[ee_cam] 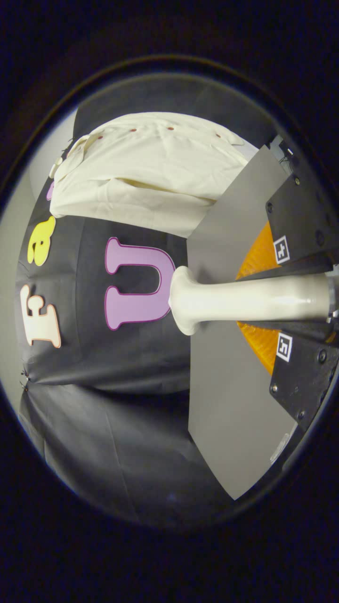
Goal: Iron the clothes twice with a garment steamer, once on the left side and once on the right side.
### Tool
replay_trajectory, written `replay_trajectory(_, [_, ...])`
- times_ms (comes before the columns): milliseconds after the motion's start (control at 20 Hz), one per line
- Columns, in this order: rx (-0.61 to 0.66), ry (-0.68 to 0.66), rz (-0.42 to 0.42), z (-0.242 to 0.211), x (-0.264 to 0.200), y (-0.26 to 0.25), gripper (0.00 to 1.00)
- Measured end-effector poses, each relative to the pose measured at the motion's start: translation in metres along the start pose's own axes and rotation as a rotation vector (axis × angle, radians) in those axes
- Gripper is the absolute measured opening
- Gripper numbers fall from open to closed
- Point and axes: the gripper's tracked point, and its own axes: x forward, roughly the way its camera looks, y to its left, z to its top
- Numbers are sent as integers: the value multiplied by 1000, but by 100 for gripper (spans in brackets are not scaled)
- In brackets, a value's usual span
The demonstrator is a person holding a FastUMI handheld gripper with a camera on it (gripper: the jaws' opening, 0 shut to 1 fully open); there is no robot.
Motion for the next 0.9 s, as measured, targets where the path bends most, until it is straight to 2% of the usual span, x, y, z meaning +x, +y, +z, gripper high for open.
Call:
replay_trajectory(350, [44,-127,70,20,-21,2,36])
replay_trajectory(550, [28,-218,87,43,-50,-6,36])
replay_trajectory(700, [-17,-283,85,62,-70,-24,36])
replay_trajectory(900, [-13,-333,71,85,-88,-56,35])
